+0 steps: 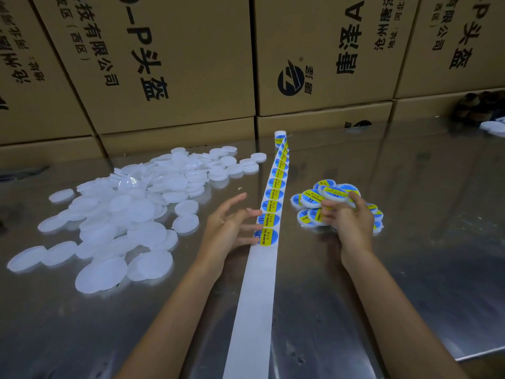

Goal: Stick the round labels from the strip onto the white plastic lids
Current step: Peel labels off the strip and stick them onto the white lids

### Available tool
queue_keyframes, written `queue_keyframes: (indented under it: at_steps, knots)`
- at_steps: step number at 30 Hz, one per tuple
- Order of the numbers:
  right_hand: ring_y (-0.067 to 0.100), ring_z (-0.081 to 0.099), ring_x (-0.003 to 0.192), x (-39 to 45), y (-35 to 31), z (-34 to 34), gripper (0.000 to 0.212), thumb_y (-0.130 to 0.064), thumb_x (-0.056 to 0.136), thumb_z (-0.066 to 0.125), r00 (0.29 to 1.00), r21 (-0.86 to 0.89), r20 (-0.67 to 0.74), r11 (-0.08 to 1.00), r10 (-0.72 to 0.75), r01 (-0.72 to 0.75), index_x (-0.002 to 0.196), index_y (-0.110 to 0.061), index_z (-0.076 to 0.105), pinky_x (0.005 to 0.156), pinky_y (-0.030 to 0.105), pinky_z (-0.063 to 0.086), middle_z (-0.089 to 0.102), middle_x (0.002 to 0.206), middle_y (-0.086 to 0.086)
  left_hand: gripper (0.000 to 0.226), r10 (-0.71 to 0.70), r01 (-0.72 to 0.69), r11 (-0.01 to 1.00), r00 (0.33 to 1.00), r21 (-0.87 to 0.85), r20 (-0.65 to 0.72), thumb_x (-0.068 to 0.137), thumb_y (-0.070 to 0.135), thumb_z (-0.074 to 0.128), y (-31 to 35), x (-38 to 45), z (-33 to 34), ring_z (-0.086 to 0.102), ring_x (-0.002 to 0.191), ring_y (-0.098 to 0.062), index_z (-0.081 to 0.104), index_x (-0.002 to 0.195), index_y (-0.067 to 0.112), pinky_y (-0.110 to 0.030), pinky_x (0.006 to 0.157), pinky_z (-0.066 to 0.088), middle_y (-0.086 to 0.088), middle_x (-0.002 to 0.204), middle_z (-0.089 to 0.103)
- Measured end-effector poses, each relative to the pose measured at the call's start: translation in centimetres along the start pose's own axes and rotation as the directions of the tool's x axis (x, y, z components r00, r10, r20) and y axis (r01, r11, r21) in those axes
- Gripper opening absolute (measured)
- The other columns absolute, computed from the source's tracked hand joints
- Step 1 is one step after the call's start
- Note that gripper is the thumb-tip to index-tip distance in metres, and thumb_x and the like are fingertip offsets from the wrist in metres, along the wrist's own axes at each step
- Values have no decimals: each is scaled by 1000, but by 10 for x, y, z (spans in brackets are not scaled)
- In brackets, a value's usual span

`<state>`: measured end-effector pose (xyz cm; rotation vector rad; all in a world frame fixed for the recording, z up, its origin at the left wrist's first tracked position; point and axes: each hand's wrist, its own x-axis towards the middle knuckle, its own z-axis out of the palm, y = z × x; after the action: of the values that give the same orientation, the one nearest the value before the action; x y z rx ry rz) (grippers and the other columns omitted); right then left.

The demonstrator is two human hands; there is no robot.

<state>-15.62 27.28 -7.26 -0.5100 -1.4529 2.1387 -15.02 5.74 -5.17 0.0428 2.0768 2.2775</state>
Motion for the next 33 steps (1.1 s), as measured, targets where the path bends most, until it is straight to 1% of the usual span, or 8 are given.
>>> queue_keyframes:
  at_steps: [4, 6, 9, 13, 17, 24, 30, 33]
  knots:
    - [13, 57, 63, -2, 2, 2, 61, 1, 88, 44, 999, -103, 46, 994, -20, 24, 146, -17, 41, 62, 24, 50, 72, 85, 6, 32, 0, -1, 1000, 987, -9, -158, 98, 5, 55, 7, 6, -17, 76, 88, -25, 63, 124, 22, -32, 67, 63, -5, 96, 78]
    - [9, 56, 58, -4, 3, 4, 47, -3, 91, 48, 995, -128, 86, 990, -47, 58, 134, -22, 49, 54, 19, 47, 71, 75, 4, 33, 112, -20, 966, 930, 257, -350, 96, 4, 53, 6, 14, -37, 71, 95, -28, 63, 124, 18, -35, 78, 60, -6, 102, 76]
    - [7, 56, 52, -12, 7, 11, 21, -8, 96, 52, 974, -257, 214, 958, -75, 130, 110, -15, 65, 51, 17, 46, 67, 61, -1, 36, 322, 118, 553, 883, 825, -342, 97, 18, 57, 0, 17, -67, 61, 113, -37, 57, 133, 17, -42, 103, 45, -13, 122, 69]
    - [2, 61, 69, -28, 17, 19, 17, -8, 91, 59, 888, -492, 417, 773, -194, 401, 94, -16, 73, 69, 13, 47, 70, 74, -5, 41, 268, 162, 212, 939, 964, -217, 97, 34, 58, -7, 20, -76, 57, 118, -35, 57, 134, 17, -44, 118, 24, -16, 121, 68]
    - [4, 61, 91, -40, 24, 23, 21, -10, 89, 62, 771, -562, 601, 575, -210, 594, 107, -14, 72, 85, 18, 45, 70, 94, -3, 38, 301, 94, 298, 935, 950, -187, 93, 14, 59, -9, 20, -74, 59, 111, -39, 63, 131, 16, -43, 95, 47, -18, 121, 67]
    - [17, 51, 122, -42, 28, 23, 26, -26, 92, 64, 695, -610, 708, 385, -129, 693, 116, -18, 70, 105, 41, 36, 64, 127, -8, 14, 346, 28, 328, 926, 944, -148, 92, 13, 65, -10, 21, -71, 57, 108, -33, 76, 99, 10, -39, 86, 48, -15, 115, 67]
    - [18, 55, 111, -41, 27, 23, 13, -21, 87, 69, 695, -603, 709, 411, -117, 684, 99, -19, 72, 101, 40, 39, 69, 108, -10, 8, 341, -107, 594, 931, 797, -129, 103, 17, 48, -12, 21, -59, 61, 98, -29, 51, 95, 14, -33, 77, 41, -9, 107, 67]
    - [14, 52, 106, -41, 27, 21, 22, -24, 85, 72, 730, -625, 677, 449, -96, 639, 106, -25, 69, 101, 38, 39, 67, 105, -9, 10, 208, -4, 858, 918, 513, -339, 105, 22, 46, -5, 24, -51, 60, 100, -27, 52, 108, 15, -30, 71, 50, -9, 119, 61]
